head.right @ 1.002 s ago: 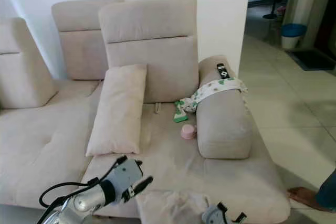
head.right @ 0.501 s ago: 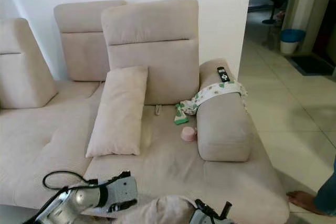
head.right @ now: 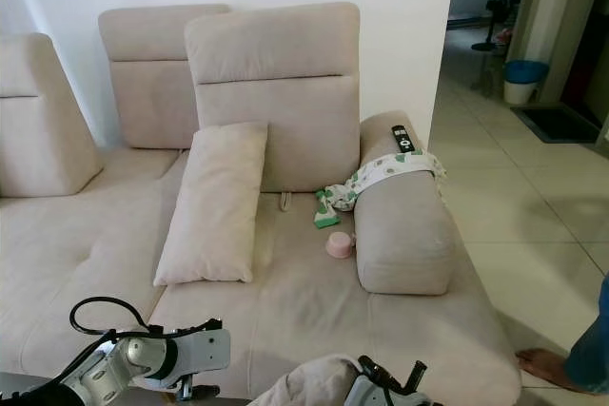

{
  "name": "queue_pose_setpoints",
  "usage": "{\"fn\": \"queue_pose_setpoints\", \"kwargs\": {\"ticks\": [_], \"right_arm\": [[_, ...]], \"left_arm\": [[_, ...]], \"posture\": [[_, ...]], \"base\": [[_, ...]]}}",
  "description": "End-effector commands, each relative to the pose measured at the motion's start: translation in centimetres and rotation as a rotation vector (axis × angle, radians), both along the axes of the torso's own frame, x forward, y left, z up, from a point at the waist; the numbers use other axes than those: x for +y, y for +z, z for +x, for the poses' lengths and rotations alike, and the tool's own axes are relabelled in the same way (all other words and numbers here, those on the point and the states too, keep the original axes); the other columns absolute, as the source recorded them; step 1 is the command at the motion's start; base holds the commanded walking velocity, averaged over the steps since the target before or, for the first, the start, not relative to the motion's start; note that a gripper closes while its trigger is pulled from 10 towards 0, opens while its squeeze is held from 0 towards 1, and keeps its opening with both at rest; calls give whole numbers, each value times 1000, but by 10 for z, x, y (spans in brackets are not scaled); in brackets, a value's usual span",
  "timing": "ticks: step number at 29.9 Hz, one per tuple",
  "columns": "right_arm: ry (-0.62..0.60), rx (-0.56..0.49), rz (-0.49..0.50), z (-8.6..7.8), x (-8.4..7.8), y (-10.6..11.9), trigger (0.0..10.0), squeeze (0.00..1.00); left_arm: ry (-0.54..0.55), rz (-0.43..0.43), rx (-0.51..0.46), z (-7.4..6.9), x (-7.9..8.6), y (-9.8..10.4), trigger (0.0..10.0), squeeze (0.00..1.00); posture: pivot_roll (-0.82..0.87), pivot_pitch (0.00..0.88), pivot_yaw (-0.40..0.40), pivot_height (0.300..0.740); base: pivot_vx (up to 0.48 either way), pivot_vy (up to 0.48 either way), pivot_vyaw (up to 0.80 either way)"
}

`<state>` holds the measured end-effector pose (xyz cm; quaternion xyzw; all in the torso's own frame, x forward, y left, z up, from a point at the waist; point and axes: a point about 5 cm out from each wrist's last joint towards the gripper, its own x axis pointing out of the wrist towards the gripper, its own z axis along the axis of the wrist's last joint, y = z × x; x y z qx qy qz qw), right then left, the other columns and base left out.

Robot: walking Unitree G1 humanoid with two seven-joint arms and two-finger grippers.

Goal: Move the pillow to the sofa from floor

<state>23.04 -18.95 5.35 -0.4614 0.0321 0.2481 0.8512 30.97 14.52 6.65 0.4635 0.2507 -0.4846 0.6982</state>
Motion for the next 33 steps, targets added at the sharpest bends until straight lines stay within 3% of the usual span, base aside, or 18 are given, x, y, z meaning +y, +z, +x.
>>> {"fn": "queue_pose_setpoints", "kwargs": {"ticks": [1,5,7,13,24,33], "right_arm": [[-18,-104,23,7,0,20,0,0],[-33,-151,9,11,0,32,0,0],[-13,-211,2,17,10,51,0,0],[-37,-268,-6,25,14,67,0,0],[-26,-283,1,30,21,74,0,0],[-5,-300,1,36,34,86,0,0]], "left_arm": [[3,20,12,1,5,4,10000,0],[-13,25,67,1,10,8,10000,0],[-56,55,148,-6,14,5,10000,0],[-111,74,193,-14,13,0,10000,0],[-128,56,203,-16,5,0,10000,0],[-45,31,157,-10,-8,-3,10000,0]], "posture": [[-136,0,121,630],[-142,0,122,630],[-149,0,125,630],[-161,0,129,630],[-161,0,126,630],[-160,0,123,630]], "base": [[0,0,0],[0,0,0],[0,0,0],[0,0,0],[0,0,0],[0,0,0]]}}
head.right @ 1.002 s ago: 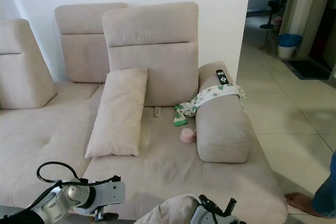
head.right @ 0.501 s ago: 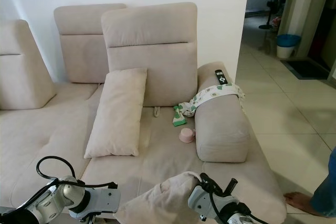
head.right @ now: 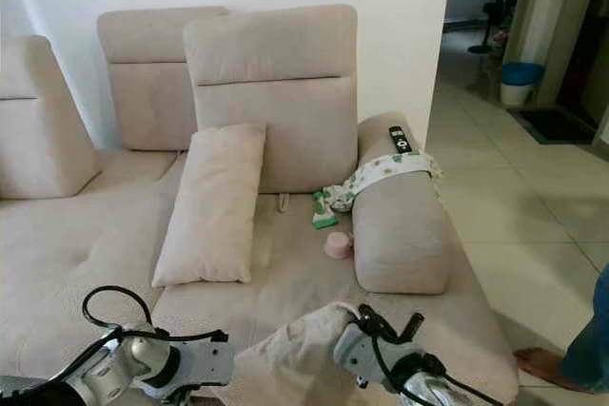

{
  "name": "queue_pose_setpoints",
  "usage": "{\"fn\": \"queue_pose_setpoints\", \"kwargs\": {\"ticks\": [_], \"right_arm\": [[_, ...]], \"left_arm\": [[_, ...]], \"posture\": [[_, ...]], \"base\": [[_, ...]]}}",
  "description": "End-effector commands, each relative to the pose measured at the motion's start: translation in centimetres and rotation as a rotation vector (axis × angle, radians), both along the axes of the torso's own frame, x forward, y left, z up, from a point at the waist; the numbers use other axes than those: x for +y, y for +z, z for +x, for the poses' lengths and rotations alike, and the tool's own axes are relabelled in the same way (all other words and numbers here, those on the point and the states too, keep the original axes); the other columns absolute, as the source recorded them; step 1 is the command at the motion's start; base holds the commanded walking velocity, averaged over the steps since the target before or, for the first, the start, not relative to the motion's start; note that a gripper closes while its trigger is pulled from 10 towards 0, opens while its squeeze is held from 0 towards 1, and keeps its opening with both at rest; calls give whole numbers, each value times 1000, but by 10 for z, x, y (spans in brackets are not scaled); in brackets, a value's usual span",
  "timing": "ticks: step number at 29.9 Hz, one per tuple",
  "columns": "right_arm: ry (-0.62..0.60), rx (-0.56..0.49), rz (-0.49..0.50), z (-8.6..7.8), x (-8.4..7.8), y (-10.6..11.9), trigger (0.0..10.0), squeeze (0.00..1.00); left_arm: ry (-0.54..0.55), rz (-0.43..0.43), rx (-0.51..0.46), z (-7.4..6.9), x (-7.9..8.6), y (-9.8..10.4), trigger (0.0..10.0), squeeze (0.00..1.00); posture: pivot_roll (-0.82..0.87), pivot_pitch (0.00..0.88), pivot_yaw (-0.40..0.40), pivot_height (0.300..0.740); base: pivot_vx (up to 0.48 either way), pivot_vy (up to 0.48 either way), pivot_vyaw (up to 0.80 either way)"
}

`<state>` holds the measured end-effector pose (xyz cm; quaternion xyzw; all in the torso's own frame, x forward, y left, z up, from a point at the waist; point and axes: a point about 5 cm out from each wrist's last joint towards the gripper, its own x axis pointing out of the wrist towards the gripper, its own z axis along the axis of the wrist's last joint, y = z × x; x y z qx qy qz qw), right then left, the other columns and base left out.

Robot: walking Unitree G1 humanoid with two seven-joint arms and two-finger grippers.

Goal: Move the pillow to the sofa from floor

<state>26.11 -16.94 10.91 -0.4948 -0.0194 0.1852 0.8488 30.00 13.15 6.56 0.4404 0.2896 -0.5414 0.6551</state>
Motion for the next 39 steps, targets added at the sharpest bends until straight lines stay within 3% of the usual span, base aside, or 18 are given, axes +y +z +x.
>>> {"fn": "queue_pose_setpoints", "kwargs": {"ticks": [1,8,9,10,12,13,20,21,22,26,27,39], "right_arm": [[58,-140,31,6,15,31,0,0],[81,-152,40,7,21,37,0,0],[84,-152,43,6,22,37,0,0],[87,-152,47,5,23,37,0,0],[87,-152,47,5,23,37,0,0],[86,-150,48,4,23,37,0,0],[67,-160,70,5,23,40,0,0],[56,-166,80,6,22,41,6510,0],[48,-174,86,7,22,43,10000,0],[39,-187,117,7,22,45,10000,0],[37,-184,125,7,22,44,10000,0],[86,-199,159,3,34,48,10000,0]], "left_arm": [[34,18,1,0,5,-3,10000,0],[60,11,-4,0,0,-5,10000,0],[69,8,-6,0,0,-5,8510,0],[89,-6,-18,2,-1,-3,3882,0],[89,-6,-18,2,-1,-3,3882,0],[93,-12,-22,3,-2,-2,0,0],[87,-41,-50,7,-6,6,0,0],[80,-46,-56,8,-8,8,0,0],[82,-48,-77,11,-8,11,0,0],[116,-24,-171,22,-9,20,0,0],[132,-14,-204,27,-8,23,10000,0],[112,11,-303,38,-4,46,10000,0]], "posture": [[-160,0,123,630],[-159,0,119,630],[-157,0,117,630],[-158,0,116,630],[-158,0,116,630],[-158,0,116,630],[-162,0,118,630],[-162,0,118,630],[-162,0,118,630],[-162,0,117,630],[-161,0,117,630],[-155,0,110,649]], "base": [[0,0,0],[0,0,0],[0,0,0],[0,0,0],[0,0,0],[0,0,0],[0,0,0],[0,0,0],[0,0,0],[0,0,0],[0,0,0],[0,0,0]]}}
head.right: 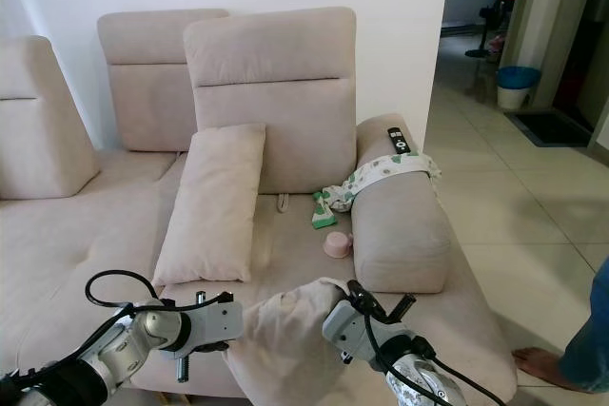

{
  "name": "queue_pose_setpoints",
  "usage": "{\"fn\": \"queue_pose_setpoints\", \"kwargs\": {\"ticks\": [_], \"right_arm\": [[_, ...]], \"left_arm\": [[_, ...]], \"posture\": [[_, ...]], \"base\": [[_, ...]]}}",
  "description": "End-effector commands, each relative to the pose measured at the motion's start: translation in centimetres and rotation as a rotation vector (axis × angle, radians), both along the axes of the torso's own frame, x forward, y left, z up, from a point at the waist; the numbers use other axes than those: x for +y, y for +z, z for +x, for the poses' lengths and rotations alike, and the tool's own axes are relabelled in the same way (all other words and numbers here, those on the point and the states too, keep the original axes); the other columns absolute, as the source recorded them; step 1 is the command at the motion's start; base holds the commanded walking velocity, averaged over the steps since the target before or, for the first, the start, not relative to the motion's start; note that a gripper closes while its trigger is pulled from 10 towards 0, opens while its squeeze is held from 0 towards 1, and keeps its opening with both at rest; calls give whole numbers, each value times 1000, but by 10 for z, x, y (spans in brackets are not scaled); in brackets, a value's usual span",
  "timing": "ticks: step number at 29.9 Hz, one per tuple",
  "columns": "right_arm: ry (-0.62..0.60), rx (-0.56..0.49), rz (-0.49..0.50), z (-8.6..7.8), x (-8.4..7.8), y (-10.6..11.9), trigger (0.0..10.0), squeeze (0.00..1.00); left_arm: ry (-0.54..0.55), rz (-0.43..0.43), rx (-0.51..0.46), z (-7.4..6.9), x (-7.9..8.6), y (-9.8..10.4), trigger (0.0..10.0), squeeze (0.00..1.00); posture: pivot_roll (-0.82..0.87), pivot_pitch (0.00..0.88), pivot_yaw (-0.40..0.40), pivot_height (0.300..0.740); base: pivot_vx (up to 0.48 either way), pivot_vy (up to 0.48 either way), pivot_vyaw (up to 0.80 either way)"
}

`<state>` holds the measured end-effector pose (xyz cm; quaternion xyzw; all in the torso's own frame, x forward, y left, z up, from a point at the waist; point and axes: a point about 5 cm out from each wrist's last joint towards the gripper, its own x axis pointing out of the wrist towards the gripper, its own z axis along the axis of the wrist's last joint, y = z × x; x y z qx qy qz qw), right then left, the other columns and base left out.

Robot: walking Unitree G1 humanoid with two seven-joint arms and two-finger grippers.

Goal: Move the pillow to the sofa from floor

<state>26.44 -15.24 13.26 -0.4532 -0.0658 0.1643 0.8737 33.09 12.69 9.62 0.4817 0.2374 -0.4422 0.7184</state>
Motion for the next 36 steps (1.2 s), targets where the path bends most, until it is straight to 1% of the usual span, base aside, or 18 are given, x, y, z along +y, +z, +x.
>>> {"fn": "queue_pose_setpoints", "kwargs": {"ticks": [1,2,5,8,17,20,23,26,27,29,35,36], "right_arm": [[81,-130,46,1,18,27,10000,0],[81,-130,46,1,18,27,10000,0],[90,-155,54,3,19,34,10000,0],[93,-162,58,3,20,37,10000,0],[100,-171,66,3,21,41,10000,0],[103,-175,66,3,22,43,10000,0],[109,-189,71,5,22,49,10000,0],[110,-195,73,5,23,51,10000,0],[111,-199,74,6,23,52,10000,0],[111,-199,74,6,23,52,10000,0],[111,-207,76,7,22,55,10000,0],[111,-207,76,7,22,55,10000,0]], "left_arm": [[-19,19,-77,9,1,19,10000,0],[-19,19,-77,9,1,19,10000,0],[-24,19,-126,16,0,32,10000,0],[-21,12,-143,19,-2,36,10000,0],[-18,-4,-148,20,-6,36,10000,0],[-15,-28,-152,21,-9,37,10000,0],[-10,-80,-174,25,-15,46,10000,0],[-7,-90,-182,27,-15,49,10000,0],[-3,-97,-192,28,-16,52,10000,0],[-3,-97,-192,28,-16,52,10000,0],[32,-169,-258,37,-18,71,10000,0],[32,-169,-258,37,-18,71,10000,0]], "posture": [[-155,0,108,654],[-155,0,108,654],[-157,0,105,668],[-159,0,103,678],[-164,0,96,702],[-164,0,93,712],[-163,0,91,731],[-163,0,91,740],[-163,0,91,740],[-163,0,91,740],[-162,0,90,740],[-162,0,90,740]], "base": [[0,0,0],[0,0,0],[0,0,0],[0,0,0],[0,0,0],[0,0,0],[0,0,0],[0,0,0],[0,0,0],[0,0,0],[0,0,0],[0,0,0]]}}
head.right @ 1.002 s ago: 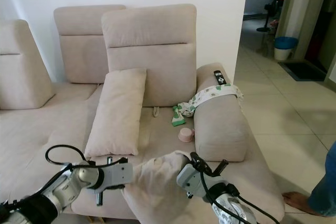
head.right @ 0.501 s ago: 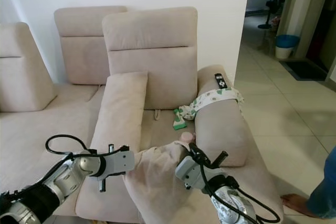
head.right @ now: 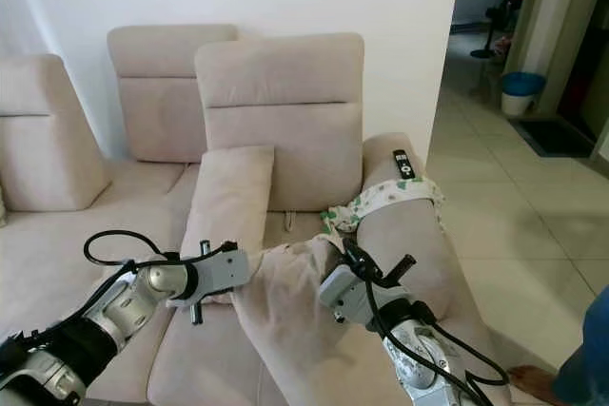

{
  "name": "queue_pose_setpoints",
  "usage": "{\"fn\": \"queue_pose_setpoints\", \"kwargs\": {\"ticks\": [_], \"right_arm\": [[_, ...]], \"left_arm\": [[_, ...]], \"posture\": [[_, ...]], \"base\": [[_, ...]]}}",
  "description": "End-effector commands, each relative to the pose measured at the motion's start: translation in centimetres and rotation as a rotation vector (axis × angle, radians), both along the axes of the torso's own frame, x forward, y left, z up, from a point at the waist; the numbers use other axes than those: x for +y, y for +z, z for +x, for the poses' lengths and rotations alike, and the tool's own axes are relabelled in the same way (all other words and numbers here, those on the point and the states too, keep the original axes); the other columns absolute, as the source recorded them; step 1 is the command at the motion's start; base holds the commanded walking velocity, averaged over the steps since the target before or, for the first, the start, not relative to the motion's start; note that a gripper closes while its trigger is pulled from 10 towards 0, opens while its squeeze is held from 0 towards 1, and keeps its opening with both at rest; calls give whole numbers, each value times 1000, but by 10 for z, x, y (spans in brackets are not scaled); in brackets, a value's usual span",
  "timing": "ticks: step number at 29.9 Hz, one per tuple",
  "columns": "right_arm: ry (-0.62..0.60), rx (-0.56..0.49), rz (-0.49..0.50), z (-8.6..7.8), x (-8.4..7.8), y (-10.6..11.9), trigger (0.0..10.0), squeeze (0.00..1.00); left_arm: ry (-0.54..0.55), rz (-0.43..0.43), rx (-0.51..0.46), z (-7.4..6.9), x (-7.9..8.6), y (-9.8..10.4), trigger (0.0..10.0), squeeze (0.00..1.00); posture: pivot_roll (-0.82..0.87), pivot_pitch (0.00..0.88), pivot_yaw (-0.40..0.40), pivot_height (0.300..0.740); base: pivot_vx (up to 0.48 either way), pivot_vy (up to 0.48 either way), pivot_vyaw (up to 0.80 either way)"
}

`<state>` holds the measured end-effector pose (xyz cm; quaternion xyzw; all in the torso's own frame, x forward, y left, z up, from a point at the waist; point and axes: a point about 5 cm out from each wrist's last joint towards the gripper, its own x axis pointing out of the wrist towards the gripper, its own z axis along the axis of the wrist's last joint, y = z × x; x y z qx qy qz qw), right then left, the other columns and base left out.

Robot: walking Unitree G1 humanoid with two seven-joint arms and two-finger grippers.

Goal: Move the pillow to the sofa from floor

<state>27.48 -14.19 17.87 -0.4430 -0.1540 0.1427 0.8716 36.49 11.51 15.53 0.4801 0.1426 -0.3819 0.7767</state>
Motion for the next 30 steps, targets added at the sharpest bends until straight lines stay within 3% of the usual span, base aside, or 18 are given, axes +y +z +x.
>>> {"fn": "queue_pose_setpoints", "kwargs": {"ticks": [1,12,15,22,30], "right_arm": [[67,-41,24,-3,12,10,10000,0],[68,-81,66,-3,12,18,10000,0],[62,-118,76,-2,12,25,10000,0],[55,-126,78,-1,10,27,10000,0],[52,-120,77,1,9,27,10000,0]], "left_arm": [[-15,-70,-52,4,-8,15,10000,0],[-26,-209,-157,9,-22,38,10000,0],[7,-277,-241,14,-24,56,10000,0],[37,-319,-298,19,-23,69,10000,0],[28,-313,-293,18,-25,65,10000,0]], "posture": [[-163,0,90,740],[-167,0,93,740],[-168,0,94,740],[-167,0,94,740],[-169,0,95,740]], "base": [[0,0,0],[0,0,0],[0,0,0],[36,0,0],[272,0,0]]}}
